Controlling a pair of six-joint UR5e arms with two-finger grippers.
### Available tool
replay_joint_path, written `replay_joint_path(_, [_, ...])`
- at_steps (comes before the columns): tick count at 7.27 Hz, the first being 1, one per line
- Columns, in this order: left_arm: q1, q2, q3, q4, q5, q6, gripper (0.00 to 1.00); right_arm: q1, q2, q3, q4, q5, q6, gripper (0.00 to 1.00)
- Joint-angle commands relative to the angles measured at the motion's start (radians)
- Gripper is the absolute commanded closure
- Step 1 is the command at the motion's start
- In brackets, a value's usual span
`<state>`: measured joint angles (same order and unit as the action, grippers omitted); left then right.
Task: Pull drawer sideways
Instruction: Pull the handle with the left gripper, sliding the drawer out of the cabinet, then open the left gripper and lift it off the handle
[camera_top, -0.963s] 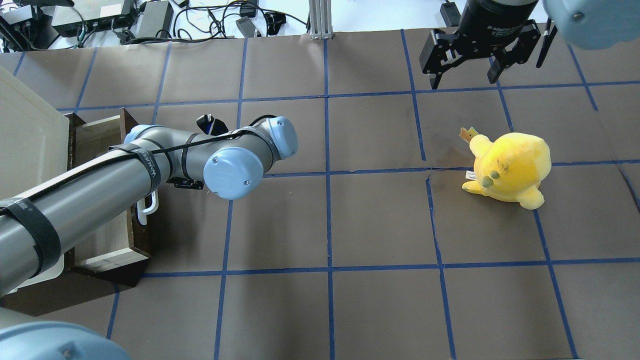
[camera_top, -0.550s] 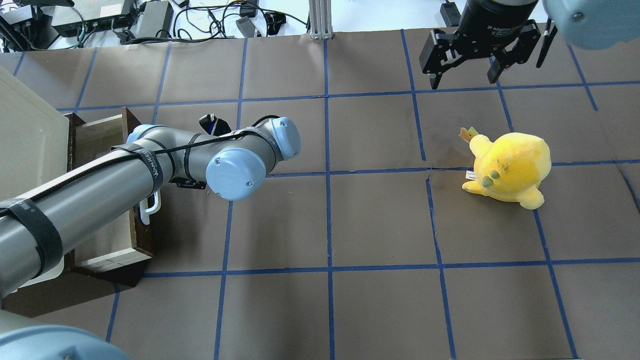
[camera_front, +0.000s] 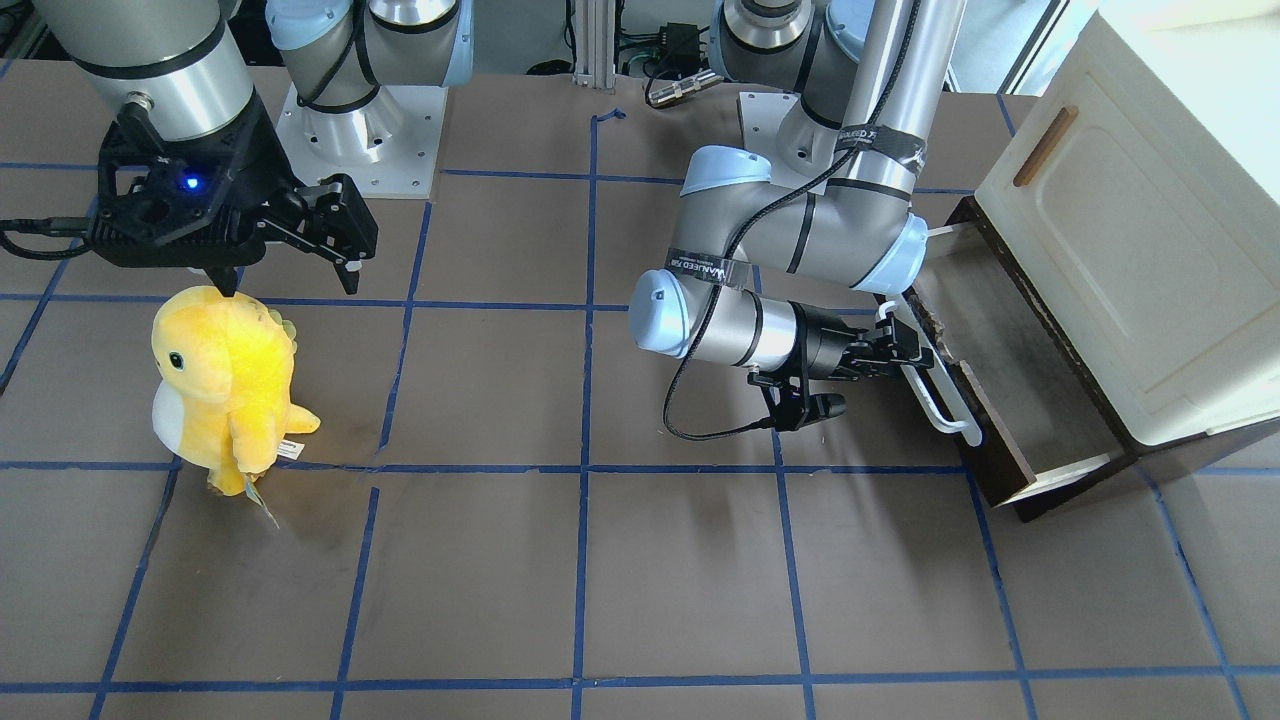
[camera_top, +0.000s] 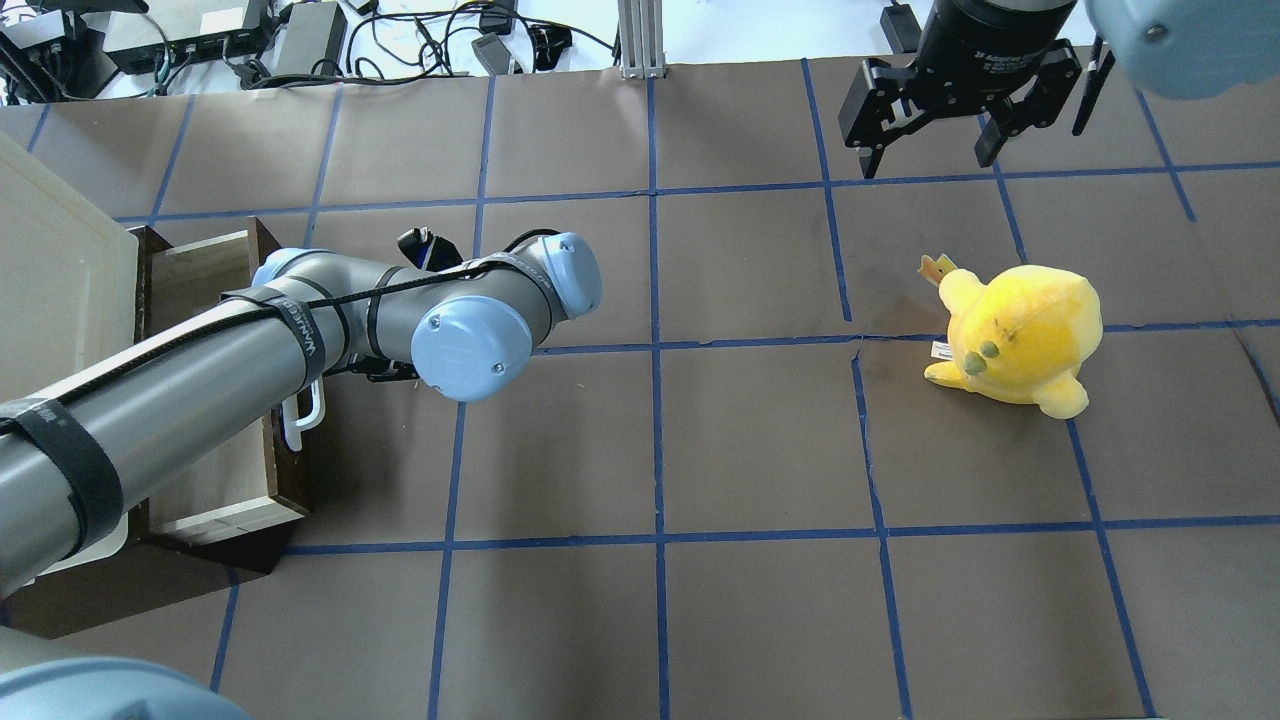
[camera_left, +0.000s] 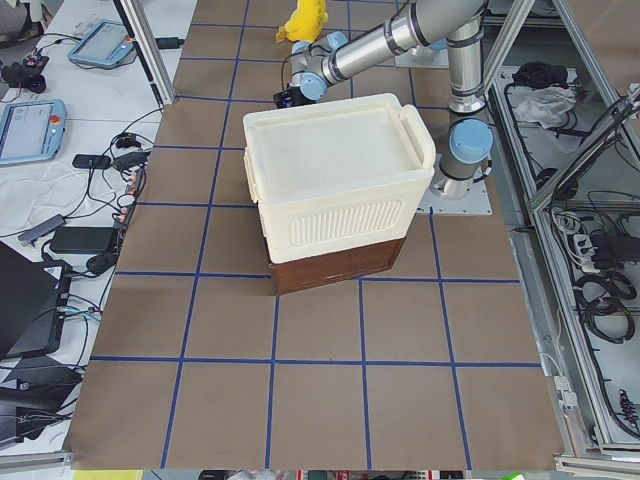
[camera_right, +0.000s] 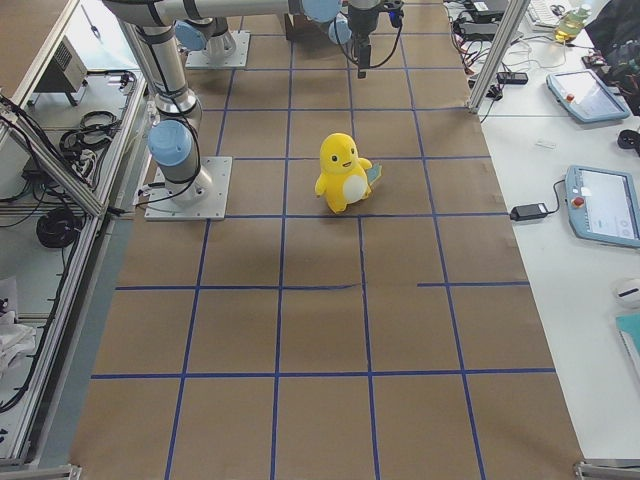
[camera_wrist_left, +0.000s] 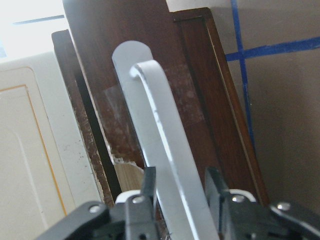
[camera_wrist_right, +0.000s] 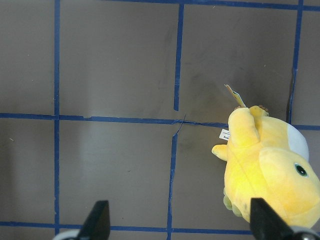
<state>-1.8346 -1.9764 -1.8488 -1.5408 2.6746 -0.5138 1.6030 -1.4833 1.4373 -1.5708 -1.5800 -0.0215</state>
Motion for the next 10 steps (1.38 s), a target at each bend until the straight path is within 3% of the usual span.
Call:
replay_joint_path(1, [-0.009,0.002,0.044,0.001,-0.063,0.017,0.26,0.0,0.0,0.0,0.0,0.0,0.0,0.0])
replay_joint_path(3, [-0.015,0.022,0.121,0.002,-0.204,0.14,0.22,0.0,0.0,0.0,0.0,0.0,0.0,0.0])
replay_joint_path(5, [-0.017,0.086,0.172,0.081,-0.539,0.199,0.02,0.0,0.0,0.0,0.0,0.0,0.0,0.0])
replay_joint_path(9, [0.017,0.29,0.229,0.088,-0.778,0.378,0.0,0.0,0.0,0.0,0.0,0.0,0.0,0.0])
replay_joint_path(10, [0.053,0.339,0.236,0.09,-0.885,0.383,0.0,0.0,0.0,0.0,0.0,0.0,0.0,0.0])
